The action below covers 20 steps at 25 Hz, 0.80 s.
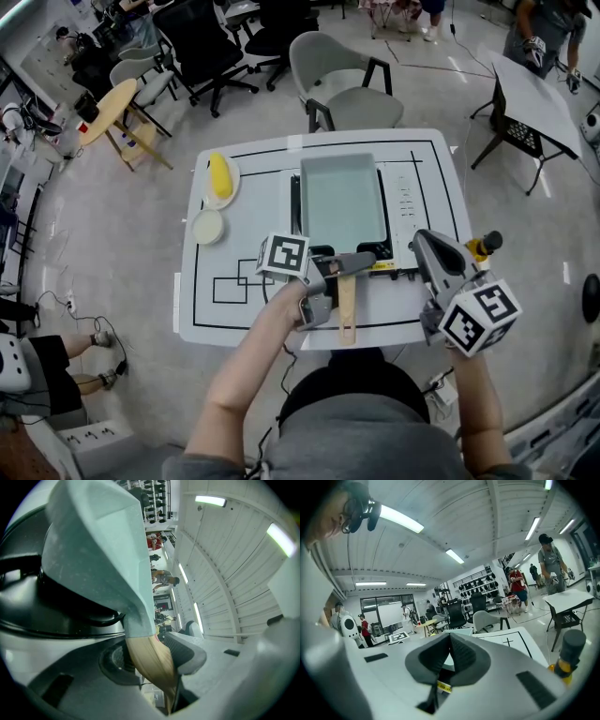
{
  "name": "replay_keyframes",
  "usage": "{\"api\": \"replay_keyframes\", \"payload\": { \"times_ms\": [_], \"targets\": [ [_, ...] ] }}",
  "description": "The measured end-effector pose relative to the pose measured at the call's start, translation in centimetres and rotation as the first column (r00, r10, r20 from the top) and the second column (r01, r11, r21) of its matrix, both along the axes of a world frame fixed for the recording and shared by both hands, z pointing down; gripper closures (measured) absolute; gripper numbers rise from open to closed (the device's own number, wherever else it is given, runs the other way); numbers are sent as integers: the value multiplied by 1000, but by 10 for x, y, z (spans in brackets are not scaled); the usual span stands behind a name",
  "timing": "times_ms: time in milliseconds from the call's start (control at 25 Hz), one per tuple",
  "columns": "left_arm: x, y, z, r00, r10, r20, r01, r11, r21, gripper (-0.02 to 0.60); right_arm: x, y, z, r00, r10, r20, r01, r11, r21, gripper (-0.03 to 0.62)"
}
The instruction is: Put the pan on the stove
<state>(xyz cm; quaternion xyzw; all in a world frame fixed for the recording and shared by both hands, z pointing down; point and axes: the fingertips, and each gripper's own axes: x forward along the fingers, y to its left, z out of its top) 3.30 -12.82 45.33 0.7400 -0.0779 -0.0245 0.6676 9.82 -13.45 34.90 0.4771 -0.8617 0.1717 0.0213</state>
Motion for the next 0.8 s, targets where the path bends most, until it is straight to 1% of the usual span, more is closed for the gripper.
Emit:
{"api": "replay_keyframes", "payload": {
  "times_ms": [120, 240, 360, 520, 800],
  "targets": [
    [0, -1, 0, 1000, -7, 1, 7, 1000, -2, 417, 0, 0, 0, 1000, -2, 10, 2, 1000, -4, 591],
    [-5, -7, -1, 999, -41, -20, 40, 999, -19, 417, 0, -1, 0, 1000, -1, 18, 1, 1000, -9, 591],
    [-9, -8, -2, 998, -60, -38, 58, 997, -46, 396, 1, -2, 1, 1000, -1, 26, 1, 1000, -16, 591],
    [-11, -4, -10, 996, -64, -58, 61, 997, -52, 371, 0, -4, 1, 1000, -8, 29, 9, 1000, -24, 591],
    [-24, 2, -12, 994, -94, -63, 89, 993, -73, 367, -5, -9, 2, 999, -30, 40, 32, 999, -34, 591]
  ]
}}
